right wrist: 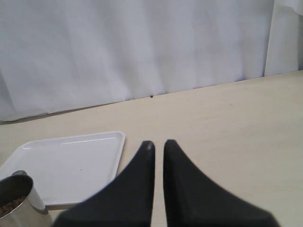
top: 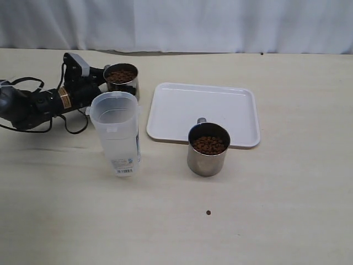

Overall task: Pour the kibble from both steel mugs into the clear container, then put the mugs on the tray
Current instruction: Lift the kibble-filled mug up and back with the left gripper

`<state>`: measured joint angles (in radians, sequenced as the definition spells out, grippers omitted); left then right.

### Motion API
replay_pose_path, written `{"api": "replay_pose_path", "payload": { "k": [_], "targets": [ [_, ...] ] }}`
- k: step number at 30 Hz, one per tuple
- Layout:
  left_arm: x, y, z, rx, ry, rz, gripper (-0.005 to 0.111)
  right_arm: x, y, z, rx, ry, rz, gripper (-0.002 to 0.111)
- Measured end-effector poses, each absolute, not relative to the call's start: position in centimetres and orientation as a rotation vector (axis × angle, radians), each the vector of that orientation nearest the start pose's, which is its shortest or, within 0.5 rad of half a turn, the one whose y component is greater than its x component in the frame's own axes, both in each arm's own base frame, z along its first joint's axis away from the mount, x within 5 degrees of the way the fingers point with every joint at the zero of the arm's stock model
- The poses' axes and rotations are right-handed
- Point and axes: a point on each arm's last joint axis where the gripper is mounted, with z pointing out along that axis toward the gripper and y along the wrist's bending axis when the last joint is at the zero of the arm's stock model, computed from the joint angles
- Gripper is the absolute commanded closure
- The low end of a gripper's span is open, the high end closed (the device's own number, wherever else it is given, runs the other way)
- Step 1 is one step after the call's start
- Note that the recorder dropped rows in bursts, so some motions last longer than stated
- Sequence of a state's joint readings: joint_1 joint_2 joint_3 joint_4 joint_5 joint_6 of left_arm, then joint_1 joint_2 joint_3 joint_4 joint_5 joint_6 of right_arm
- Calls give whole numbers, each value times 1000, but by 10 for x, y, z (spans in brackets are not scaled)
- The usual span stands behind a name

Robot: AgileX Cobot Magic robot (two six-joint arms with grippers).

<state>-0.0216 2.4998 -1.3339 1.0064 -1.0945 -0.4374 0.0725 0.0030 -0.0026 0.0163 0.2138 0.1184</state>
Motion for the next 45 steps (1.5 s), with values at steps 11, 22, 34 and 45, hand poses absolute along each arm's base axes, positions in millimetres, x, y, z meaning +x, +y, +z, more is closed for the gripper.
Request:
{"api": "replay_pose_path", "payload": {
  "k": [11, 22, 34, 45],
  "targets": [
    [453, -30, 104, 670, 1636, -648, 107, 56, 4, 194, 50, 1700, 157, 103],
    [435, -8, 188, 703, 1641, -585, 107, 56, 4, 194, 50, 1700, 157, 103],
    [356, -15, 264, 707, 1616, -460, 107, 56, 4, 194, 50, 1700, 157, 103],
    [258, -27, 267, 676, 1665, -430, 107, 56, 4, 194, 50, 1700, 157, 103]
  ]
}}
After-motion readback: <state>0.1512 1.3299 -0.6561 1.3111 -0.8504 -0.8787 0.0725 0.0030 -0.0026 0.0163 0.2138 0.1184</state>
